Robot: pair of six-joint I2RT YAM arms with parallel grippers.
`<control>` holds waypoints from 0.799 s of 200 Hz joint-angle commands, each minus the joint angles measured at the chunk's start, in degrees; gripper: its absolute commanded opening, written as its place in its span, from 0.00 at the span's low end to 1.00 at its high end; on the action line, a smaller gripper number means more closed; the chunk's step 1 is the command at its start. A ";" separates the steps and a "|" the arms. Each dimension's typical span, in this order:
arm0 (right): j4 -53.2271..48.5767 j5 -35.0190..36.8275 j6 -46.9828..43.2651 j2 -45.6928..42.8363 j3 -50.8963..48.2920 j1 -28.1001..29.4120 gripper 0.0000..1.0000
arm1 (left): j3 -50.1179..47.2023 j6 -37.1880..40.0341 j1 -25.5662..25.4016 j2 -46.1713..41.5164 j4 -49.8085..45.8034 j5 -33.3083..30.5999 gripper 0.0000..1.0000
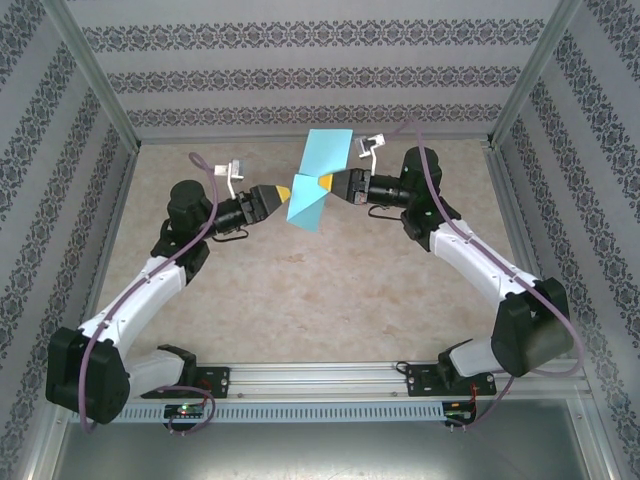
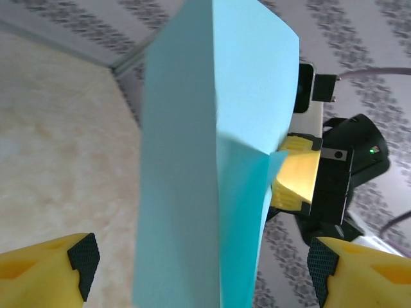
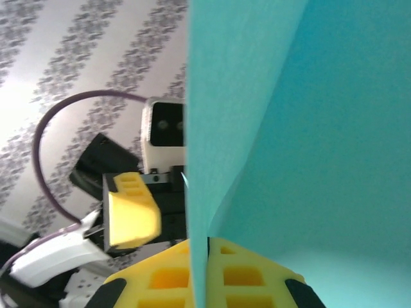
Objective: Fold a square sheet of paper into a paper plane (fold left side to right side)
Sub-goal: Turn over the paper at the center of the table.
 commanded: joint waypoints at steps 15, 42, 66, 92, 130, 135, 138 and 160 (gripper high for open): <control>7.89 -3.03 5.03 0.38 3.25 2.90 0.00 | 3.51 -5.53 -2.76 3.33 11.30 3.89 0.78; 12.35 -2.57 8.10 1.53 2.65 2.84 0.00 | 2.63 -9.70 -3.10 5.02 18.08 3.45 0.59; 12.32 -1.90 8.07 1.61 1.43 2.67 0.02 | 2.08 -10.44 -3.11 4.51 19.27 2.43 0.44; 11.35 -1.13 7.65 1.18 -0.34 1.56 0.04 | 1.59 -10.30 -3.11 3.51 19.11 1.86 0.32; 10.68 -0.63 7.30 -0.14 -3.07 -0.04 0.05 | 1.42 -6.54 -3.16 2.31 13.09 0.98 0.37; 10.40 -0.68 7.11 -0.30 -3.24 -0.21 0.05 | 1.41 -6.01 -3.13 2.22 12.16 0.81 0.39; 10.17 -0.64 7.05 -0.41 -3.28 -0.16 0.05 | 1.40 -5.69 -3.11 2.12 11.73 0.78 0.40; 8.17 -1.07 5.59 -1.48 -3.61 -0.57 0.05 | 1.03 -5.02 -3.13 1.91 11.02 0.66 0.44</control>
